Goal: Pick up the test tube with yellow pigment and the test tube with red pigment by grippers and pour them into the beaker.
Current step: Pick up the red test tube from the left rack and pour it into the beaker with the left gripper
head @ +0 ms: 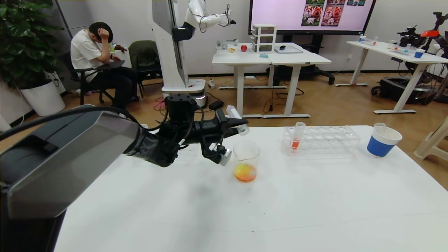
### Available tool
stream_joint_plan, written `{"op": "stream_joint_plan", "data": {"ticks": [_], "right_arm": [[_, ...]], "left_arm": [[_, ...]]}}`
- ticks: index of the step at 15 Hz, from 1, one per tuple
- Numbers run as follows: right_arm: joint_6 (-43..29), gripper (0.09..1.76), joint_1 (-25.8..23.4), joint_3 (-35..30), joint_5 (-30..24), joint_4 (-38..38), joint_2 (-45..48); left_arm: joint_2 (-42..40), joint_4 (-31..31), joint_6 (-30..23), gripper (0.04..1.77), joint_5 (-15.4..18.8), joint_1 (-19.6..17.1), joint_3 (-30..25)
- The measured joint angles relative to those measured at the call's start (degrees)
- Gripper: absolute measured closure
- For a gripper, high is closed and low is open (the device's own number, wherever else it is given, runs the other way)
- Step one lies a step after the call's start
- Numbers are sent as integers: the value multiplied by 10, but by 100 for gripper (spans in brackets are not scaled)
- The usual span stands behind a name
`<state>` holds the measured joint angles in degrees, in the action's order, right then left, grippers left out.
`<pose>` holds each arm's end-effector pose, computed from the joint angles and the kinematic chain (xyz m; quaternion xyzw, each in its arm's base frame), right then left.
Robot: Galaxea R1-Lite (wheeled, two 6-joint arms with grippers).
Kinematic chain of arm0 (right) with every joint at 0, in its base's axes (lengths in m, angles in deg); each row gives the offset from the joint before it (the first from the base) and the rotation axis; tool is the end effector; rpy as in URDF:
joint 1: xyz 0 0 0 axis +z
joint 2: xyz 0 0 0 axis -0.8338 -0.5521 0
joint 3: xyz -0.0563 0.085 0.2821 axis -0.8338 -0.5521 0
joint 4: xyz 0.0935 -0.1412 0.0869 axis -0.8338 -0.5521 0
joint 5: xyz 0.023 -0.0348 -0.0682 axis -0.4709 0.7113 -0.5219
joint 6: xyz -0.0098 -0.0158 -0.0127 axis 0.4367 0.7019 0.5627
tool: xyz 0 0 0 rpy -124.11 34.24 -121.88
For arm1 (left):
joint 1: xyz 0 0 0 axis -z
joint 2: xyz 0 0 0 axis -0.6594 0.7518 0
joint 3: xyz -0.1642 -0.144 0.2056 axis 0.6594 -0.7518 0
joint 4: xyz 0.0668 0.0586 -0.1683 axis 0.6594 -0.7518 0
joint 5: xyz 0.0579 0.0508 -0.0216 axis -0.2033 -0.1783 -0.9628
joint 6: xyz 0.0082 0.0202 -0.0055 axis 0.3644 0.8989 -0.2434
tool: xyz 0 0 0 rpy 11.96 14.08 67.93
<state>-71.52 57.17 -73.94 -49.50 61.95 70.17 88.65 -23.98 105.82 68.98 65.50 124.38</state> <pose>-0.0228 0.0000 0.0747 -0.0151 0.0030 0.0126 0.9998 0.4195 -0.2058 0.1318 0.6812 -0.4373 -0.3428 0.4767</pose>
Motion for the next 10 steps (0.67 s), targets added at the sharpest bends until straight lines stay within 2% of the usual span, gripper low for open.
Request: {"op": "stream_joint_plan", "data": {"ticks": [3,4,6,7,8,9,10], "right_arm": [[0,11,0,0,0,0,0],[0,11,0,0,0,0,0],[0,11,0,0,0,0,0],[0,11,0,0,0,0,0],[0,11,0,0,0,0,0],[0,11,0,0,0,0,0],[0,11,0,0,0,0,0]], "left_arm": [[-2,0,-14,131,3,0,-2],[-2,1,-40,131,3,0,-1],[-1,18,-163,131,-8,-1,0],[-1,57,-239,131,-37,-2,0],[-1,118,-333,131,-87,-4,0],[-1,168,-431,131,-145,-4,-2],[-1,202,-529,131,-228,-1,-5]]}}
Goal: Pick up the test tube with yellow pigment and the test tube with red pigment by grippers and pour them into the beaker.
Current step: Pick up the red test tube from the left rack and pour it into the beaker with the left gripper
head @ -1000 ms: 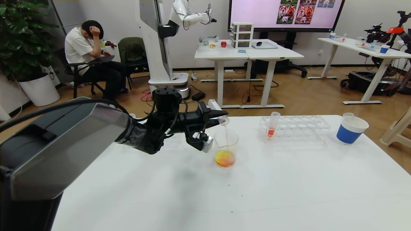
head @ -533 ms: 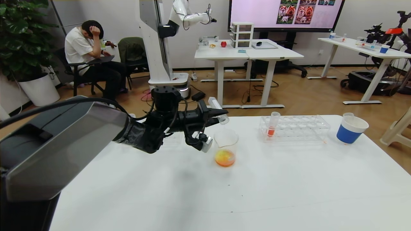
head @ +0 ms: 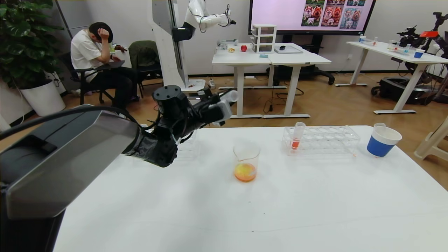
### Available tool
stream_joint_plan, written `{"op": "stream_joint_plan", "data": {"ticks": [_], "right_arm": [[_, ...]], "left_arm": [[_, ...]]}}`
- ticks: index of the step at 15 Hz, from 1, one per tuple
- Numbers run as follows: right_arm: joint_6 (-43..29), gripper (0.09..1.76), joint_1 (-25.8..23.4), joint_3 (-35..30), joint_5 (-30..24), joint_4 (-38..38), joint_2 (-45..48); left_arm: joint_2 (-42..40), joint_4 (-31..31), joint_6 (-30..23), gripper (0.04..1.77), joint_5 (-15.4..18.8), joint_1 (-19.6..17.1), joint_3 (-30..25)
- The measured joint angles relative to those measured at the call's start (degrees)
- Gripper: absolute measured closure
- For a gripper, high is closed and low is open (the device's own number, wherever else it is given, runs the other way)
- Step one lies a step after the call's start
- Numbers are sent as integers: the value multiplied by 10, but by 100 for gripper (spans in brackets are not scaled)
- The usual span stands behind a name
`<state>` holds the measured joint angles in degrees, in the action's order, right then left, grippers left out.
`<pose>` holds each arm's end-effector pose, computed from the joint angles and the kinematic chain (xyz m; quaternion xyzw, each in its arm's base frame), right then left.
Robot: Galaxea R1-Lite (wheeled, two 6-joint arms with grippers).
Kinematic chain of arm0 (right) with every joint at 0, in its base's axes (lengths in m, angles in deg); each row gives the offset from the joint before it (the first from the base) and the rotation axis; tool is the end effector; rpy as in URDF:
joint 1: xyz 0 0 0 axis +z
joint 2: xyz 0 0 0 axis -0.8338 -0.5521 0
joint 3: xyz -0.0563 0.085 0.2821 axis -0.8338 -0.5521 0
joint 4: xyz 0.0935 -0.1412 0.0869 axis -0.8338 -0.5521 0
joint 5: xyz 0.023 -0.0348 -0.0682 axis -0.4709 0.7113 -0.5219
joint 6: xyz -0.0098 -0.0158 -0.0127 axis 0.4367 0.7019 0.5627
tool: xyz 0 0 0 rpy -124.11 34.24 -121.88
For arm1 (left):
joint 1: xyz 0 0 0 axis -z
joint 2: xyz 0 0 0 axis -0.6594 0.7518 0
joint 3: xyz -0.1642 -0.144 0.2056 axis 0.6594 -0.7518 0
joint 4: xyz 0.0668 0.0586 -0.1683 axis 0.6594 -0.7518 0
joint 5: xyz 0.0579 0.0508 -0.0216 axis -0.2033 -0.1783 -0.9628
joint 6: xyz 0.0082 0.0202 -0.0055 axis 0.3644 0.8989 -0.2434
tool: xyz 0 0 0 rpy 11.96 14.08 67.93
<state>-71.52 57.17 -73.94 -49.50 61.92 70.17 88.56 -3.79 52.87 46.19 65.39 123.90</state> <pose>-0.0228 0.0000 0.0747 -0.0151 0.0032 0.0126 0.9998 0.4231 -0.1981 0.1652 0.4394 -0.3022 -0.2616 0.8044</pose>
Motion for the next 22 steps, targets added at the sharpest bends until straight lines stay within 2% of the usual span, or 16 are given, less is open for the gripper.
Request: {"op": "stream_joint_plan", "data": {"ticks": [2,4,5,6,8,10,12,14,17,22], "right_arm": [[0,11,0,0,0,0,0],[0,11,0,0,0,0,0],[0,11,0,0,0,0,0],[0,11,0,0,0,0,0],[0,11,0,0,0,0,0],[0,11,0,0,0,0,0],[0,11,0,0,0,0,0],[0,11,0,0,0,0,0],[0,11,0,0,0,0,0],[0,11,0,0,0,0,0]], "left_arm": [[-7,22,-145,131,-145,8,-3],[-24,4,-288,131,-257,17,-4],[-36,-31,-352,131,-307,20,-4],[-52,-78,-417,131,-343,21,-1],[-85,-176,-539,131,-382,18,8],[-121,-250,-625,131,-396,0,20],[-148,-258,-640,131,-396,-26,16],[-169,-256,-642,131,-382,-52,-9],[-200,-238,-642,131,-331,-121,-66],[-216,-133,-639,131,-240,-260,-160]]}}
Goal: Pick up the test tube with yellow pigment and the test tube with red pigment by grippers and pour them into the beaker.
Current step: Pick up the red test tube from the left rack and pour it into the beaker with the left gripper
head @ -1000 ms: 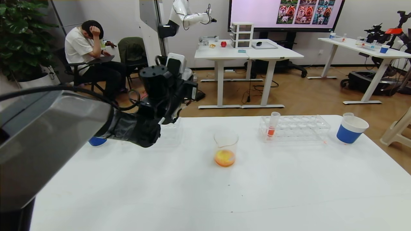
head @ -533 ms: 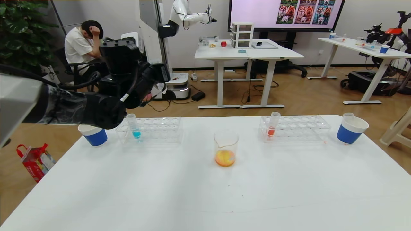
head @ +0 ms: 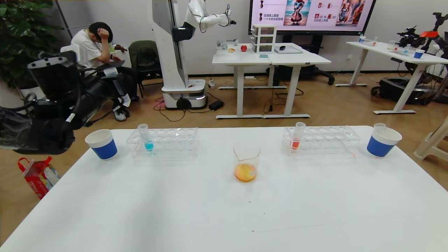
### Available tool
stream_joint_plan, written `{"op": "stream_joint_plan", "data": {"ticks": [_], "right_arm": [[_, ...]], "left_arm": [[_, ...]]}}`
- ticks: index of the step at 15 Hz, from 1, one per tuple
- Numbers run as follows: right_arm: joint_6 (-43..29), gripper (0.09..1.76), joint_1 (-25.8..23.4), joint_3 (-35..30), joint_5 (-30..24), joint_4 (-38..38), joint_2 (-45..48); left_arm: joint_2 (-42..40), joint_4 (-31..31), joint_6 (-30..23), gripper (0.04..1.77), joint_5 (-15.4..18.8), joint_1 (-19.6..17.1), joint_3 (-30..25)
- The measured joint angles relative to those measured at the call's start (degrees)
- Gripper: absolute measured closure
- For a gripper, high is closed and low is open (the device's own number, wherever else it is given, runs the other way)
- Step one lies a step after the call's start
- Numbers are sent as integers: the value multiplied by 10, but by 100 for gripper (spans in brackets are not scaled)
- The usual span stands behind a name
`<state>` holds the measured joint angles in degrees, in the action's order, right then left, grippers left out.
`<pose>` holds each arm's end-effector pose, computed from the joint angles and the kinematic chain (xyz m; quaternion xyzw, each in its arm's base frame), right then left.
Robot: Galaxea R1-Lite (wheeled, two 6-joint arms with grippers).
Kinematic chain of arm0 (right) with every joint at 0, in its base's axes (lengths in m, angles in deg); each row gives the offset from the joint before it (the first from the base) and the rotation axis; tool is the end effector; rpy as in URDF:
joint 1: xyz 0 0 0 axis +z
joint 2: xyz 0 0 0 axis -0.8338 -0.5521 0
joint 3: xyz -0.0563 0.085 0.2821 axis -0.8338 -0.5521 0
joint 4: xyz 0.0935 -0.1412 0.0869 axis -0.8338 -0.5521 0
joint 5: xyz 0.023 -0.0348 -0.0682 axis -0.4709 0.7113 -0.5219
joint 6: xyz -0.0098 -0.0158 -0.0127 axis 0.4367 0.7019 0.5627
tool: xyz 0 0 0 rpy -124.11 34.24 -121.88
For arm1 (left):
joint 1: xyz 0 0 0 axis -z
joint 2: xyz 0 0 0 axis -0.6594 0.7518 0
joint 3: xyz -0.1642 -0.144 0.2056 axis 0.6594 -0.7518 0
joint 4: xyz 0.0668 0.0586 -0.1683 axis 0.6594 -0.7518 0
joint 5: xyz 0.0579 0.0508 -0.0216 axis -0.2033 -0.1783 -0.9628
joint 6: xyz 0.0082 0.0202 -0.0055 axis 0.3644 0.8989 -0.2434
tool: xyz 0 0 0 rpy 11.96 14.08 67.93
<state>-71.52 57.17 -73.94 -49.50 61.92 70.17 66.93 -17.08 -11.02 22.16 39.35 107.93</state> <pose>-0.0228 0.0000 0.0747 -0.0151 0.0032 0.0126 0.9998 0.3822 0.0142 0.2275 -0.0535 -0.0743 0.0445 0.9948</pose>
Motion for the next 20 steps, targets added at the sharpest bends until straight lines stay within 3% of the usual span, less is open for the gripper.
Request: {"op": "stream_joint_plan", "data": {"ticks": [6,11,20], "right_arm": [[0,11,0,0,0,0,0],[0,11,0,0,0,0,0],[0,11,0,0,0,0,0]], "left_arm": [[46,72,18,131,11,-80,-39],[112,159,44,131,10,-124,-60],[191,234,45,130,10,-134,-102]]}}
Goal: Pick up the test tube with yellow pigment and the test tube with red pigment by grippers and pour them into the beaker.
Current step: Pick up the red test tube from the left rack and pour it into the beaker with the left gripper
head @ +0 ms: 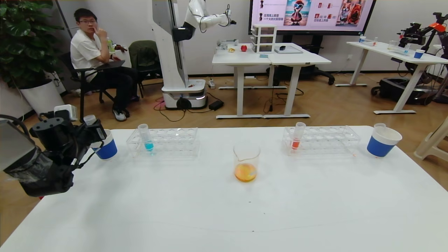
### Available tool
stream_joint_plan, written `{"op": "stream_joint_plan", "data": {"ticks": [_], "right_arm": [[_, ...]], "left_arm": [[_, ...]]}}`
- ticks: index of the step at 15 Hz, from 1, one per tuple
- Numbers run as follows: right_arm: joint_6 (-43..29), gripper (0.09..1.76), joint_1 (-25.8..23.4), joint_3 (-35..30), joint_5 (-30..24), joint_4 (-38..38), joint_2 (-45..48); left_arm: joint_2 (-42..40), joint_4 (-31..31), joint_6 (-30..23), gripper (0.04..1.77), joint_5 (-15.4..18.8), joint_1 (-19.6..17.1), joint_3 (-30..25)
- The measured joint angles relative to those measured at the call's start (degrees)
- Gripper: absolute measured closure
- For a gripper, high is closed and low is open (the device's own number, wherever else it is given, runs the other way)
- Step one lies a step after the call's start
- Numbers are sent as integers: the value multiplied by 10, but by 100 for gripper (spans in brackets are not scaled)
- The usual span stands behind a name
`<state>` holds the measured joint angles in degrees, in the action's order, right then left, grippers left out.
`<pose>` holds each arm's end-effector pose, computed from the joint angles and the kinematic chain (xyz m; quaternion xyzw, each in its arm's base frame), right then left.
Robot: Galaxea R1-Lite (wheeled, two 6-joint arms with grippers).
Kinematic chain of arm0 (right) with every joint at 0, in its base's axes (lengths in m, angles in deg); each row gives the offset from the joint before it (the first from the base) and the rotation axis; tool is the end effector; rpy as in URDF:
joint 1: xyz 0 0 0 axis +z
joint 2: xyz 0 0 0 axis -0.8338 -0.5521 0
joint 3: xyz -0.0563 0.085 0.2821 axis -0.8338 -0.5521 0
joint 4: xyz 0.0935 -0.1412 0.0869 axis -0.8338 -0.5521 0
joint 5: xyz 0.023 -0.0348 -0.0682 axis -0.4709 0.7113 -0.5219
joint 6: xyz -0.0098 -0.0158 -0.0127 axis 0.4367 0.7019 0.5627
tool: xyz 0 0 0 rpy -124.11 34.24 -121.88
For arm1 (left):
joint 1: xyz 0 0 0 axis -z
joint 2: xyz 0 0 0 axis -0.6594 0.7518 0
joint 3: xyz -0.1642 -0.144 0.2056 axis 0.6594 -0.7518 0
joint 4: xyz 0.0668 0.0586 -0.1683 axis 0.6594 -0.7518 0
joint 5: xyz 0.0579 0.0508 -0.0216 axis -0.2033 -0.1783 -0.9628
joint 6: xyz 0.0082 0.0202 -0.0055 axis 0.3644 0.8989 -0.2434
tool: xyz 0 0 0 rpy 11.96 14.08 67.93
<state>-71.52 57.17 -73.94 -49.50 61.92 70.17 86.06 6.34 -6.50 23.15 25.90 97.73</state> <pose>-0.0228 0.0000 0.0747 -0.0151 0.0032 0.0126 0.9998 0.3985 0.1105 0.0893 -0.0108 -0.0223 0.1563 0.9874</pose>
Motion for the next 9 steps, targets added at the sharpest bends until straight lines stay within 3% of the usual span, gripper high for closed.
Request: {"op": "stream_joint_plan", "data": {"ticks": [1,2,3,4,5,9], "right_arm": [[0,11,0,0,0,0,0],[0,11,0,0,0,0,0],[0,11,0,0,0,0,0],[0,11,0,0,0,0,0],[0,11,0,0,0,0,0],[0,11,0,0,0,0,0]], "left_arm": [[3,0,0,117,1,0,0],[5,0,0,92,1,0,0],[5,0,0,51,1,0,0],[5,-1,0,21,1,0,0],[5,-1,1,7,1,0,-1],[-5,-5,1,6,1,3,0]]}}
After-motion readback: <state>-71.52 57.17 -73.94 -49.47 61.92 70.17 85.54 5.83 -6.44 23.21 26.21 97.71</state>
